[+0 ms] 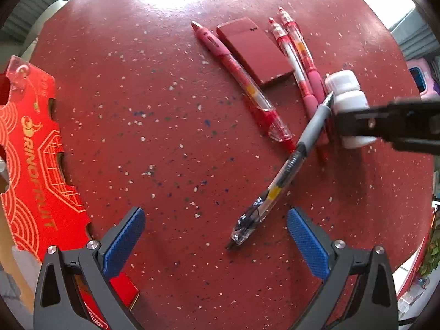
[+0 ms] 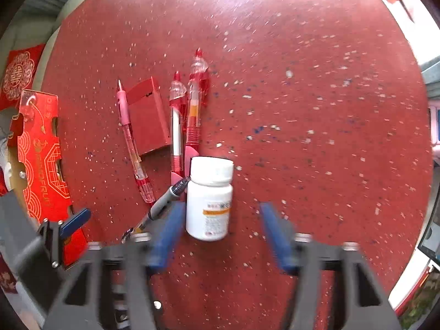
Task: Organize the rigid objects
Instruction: 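Grasp the black-grey pen with the left tool while the right tool grasps the white pill bottle, then carry the black-grey pen and the pill bottle with both tools over the box, then open the left tool to drop the pen while the right tool releases the bottle into the box, then move both open tools back over the red pens and card case, then grasp the pink pen with the left tool while the right tool grasps the clear red pen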
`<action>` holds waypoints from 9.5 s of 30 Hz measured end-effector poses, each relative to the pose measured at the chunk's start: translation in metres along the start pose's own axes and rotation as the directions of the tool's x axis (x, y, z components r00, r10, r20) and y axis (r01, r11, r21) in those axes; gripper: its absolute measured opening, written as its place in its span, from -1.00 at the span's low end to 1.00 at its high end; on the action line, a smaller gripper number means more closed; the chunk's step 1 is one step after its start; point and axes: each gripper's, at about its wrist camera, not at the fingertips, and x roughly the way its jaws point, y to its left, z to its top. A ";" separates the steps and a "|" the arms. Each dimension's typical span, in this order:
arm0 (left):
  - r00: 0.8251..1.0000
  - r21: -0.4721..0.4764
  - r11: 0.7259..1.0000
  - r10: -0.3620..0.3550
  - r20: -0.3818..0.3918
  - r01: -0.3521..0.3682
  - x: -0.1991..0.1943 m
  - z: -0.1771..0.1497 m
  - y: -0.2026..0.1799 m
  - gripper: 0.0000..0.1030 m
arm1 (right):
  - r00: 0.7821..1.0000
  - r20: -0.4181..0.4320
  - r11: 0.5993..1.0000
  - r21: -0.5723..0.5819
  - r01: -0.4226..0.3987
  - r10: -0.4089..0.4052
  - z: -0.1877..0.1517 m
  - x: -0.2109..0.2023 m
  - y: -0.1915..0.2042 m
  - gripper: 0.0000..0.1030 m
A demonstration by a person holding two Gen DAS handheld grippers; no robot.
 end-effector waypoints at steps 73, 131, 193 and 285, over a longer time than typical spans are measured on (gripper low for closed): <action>0.917 -0.063 0.953 -0.265 0.297 0.296 -0.138 -0.070 0.090 -0.79 | 0.985 0.119 0.958 -0.244 0.149 -0.123 -0.077 -0.097 0.113 -0.34; 0.964 -0.606 0.789 0.076 0.255 0.098 -0.123 -0.093 0.315 -0.80 | 0.995 0.095 0.752 -0.655 0.070 -0.010 -0.040 -0.057 0.373 -0.33; 0.994 -0.664 0.747 0.067 0.082 0.005 -0.048 -0.055 0.337 0.99 | 0.987 0.113 0.805 -0.571 0.157 -0.112 0.019 -0.017 0.355 0.64; 0.994 -0.271 0.962 0.007 0.105 0.022 0.009 0.079 0.065 1.00 | 0.971 0.099 0.971 -0.081 0.226 -0.218 0.043 0.005 0.022 0.10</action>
